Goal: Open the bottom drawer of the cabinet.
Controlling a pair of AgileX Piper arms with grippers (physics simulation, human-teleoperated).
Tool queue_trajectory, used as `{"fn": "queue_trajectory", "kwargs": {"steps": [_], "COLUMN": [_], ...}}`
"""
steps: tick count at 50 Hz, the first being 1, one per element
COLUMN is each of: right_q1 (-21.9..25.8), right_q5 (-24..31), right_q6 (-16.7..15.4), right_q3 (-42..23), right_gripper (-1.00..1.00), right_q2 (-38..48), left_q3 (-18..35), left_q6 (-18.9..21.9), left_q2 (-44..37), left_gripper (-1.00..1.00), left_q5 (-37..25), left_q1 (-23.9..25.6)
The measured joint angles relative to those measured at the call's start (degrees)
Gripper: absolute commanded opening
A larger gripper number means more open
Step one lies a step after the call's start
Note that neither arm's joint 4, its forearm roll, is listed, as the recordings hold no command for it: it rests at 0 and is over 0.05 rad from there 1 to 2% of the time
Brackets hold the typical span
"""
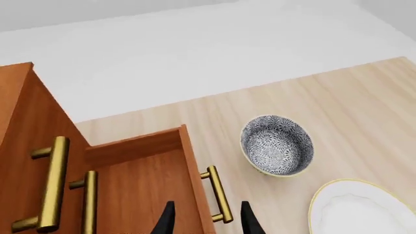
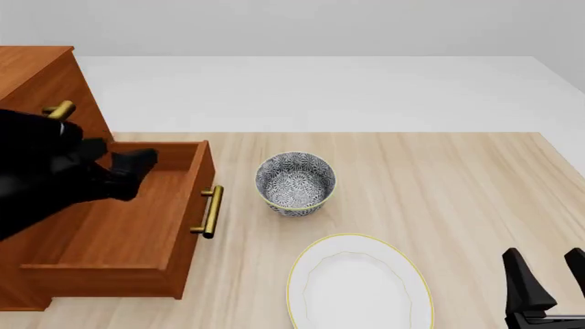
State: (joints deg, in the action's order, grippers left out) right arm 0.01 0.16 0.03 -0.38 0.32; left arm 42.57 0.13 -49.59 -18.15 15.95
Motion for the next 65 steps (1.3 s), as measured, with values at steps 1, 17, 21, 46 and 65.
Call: {"fn": "queue_trajectory", "kwargs": {"steps": [1,17,21,46,65], "right_q1": [0.00,0.00,0.00,0.00,-0.01], "right_q5": [0.00,0.00,0.00,0.00,-0.05], "right_q6": [0.00,-0.01,-0.01,0.01,-0.06], "right_q3": [0.00,0.00,0.00,0.00,-0.01], "right_gripper": [1.00,1.00,1.00,1.00,1.00], "right_q2": [0.00,0.00,-0.01,0.00,-0.07], "left_q3": [0.01,0.22,0.62,5.90,10.65], "left_q6": [0.00,-4.55,-5.64,-8.47,-7.72], "left_q2": [0.63,12.56,15.18,27.04,31.65], "left_gripper": [1.00,1.00,1.00,1.00,1.00], "left_q5": [-0.34,-6.76,-8.48,-18.22,-26.50], "left_q1": [-0.08,-0.49,-0.91,-2.45,-6.70]}}
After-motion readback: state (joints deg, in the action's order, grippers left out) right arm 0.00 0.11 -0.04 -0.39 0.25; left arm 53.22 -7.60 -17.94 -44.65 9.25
